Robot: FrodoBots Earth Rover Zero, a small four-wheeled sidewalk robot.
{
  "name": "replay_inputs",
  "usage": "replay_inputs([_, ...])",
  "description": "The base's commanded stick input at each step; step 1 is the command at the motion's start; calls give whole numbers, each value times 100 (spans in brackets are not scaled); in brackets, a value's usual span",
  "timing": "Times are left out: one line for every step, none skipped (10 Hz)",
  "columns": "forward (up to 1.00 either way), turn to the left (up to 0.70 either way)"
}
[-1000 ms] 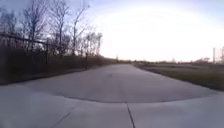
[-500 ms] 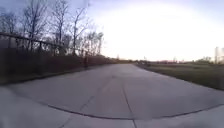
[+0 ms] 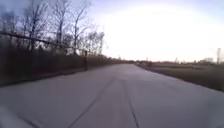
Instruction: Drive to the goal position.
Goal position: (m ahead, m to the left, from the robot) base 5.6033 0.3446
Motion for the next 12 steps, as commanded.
replay_inputs([100, 1])
replay_inputs([100, 1])
replay_inputs([100, 1])
replay_inputs([100, 1])
replay_inputs([100, -2])
replay_inputs([100, -10])
replay_inputs([100, -25])
replay_inputs([100, -33])
replay_inputs([100, -36])
replay_inputs([100, -39])
replay_inputs([100, -39])
replay_inputs([100, -39])
